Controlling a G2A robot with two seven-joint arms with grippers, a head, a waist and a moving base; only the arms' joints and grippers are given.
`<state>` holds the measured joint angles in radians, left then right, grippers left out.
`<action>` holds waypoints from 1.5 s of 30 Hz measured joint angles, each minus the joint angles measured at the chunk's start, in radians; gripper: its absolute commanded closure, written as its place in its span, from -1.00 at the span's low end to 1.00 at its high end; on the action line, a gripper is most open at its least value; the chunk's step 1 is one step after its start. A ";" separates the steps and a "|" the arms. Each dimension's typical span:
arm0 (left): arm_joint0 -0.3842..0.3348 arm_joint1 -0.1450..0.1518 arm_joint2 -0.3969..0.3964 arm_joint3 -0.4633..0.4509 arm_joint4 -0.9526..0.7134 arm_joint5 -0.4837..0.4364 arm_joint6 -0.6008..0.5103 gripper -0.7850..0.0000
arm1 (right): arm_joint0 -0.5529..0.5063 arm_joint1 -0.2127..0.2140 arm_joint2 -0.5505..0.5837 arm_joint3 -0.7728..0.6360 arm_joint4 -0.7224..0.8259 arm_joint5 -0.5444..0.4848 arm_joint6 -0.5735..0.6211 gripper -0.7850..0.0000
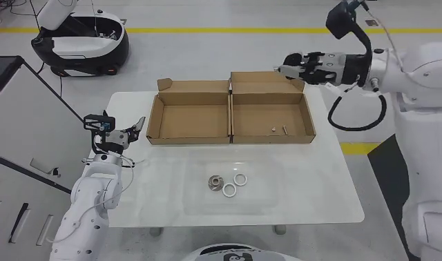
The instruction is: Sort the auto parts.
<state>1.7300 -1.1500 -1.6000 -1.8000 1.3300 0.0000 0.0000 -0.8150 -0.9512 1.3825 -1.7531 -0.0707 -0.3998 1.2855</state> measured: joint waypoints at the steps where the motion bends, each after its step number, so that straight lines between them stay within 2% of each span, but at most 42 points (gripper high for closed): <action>1: 0.000 0.000 0.000 0.000 0.000 0.000 0.000 -1.00 | 0.028 -0.001 -0.020 0.025 -0.030 -0.018 0.014 1.00; 4: 0.000 0.000 0.000 0.000 0.000 0.000 0.000 -1.00 | 0.121 -0.006 -0.099 0.111 -0.131 -0.087 0.043 1.00; 12: 0.000 0.000 0.000 0.000 0.000 0.000 0.000 -1.00 | 0.337 -0.024 -0.405 0.319 -0.324 -0.157 -0.022 1.00; 19: 0.000 0.000 0.000 0.000 0.000 0.000 0.000 -1.00 | 0.503 -0.057 -0.695 0.495 -0.355 -0.203 -0.068 1.00; 24: 0.000 0.000 0.000 0.000 0.000 0.000 0.000 -1.00 | 0.596 -0.103 -0.883 0.630 -0.349 -0.239 -0.104 1.00; 30: 0.000 0.000 0.000 0.000 0.000 0.000 0.000 -1.00 | 0.658 -0.174 -1.059 0.784 -0.336 -0.260 -0.125 1.00; 36: 0.000 0.000 0.000 0.000 0.000 0.000 0.000 -1.00 | 0.680 -0.251 -1.181 0.923 -0.302 -0.262 -0.127 1.00; 45: 0.000 0.000 0.000 0.000 0.000 0.000 0.000 -1.00 | 0.636 -0.362 -1.212 1.111 -0.314 -0.256 -0.121 1.00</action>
<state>1.7300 -1.1500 -1.6000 -1.8000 1.3300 0.0000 0.0000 -0.1787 -1.3136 0.1701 -0.6418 -0.3845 -0.6558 1.1643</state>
